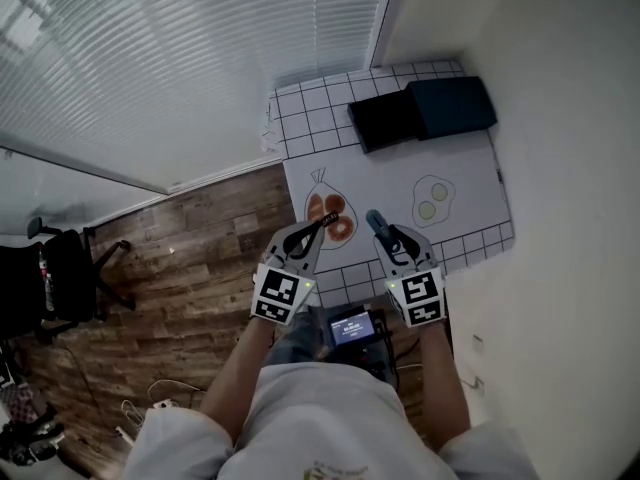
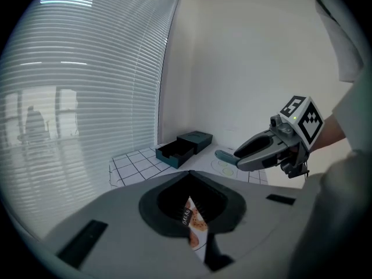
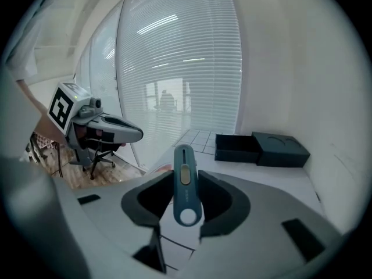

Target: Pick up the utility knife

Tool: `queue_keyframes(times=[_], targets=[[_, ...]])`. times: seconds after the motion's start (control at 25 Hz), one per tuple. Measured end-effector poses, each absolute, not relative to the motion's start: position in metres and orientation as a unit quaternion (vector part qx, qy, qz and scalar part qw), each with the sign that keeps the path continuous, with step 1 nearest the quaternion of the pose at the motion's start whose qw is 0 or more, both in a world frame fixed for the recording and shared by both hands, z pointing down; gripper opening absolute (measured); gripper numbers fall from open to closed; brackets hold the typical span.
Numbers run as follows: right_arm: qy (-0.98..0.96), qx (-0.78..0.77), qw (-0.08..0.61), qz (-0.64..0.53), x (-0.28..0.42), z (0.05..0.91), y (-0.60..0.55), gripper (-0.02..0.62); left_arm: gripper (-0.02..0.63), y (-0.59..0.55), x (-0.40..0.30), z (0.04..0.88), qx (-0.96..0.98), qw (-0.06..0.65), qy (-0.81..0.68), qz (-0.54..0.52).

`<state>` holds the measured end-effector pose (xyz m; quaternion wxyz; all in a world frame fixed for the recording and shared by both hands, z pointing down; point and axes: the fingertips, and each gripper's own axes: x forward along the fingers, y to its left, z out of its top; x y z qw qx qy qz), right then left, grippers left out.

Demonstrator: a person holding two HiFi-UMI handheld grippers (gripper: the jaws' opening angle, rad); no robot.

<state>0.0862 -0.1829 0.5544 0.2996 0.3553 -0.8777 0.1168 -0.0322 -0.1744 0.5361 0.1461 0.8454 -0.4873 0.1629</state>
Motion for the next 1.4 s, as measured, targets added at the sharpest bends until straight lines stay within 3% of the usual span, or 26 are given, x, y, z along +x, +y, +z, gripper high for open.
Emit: queue_keyframes(times=[1.4], targets=[[-0.873, 0.451, 0.177, 0.062, 0.091, 0.434, -0.186, 0.137, 0.005, -0.193, -0.05, 0.426, 0.846, 0.061, -0.525, 0.077]])
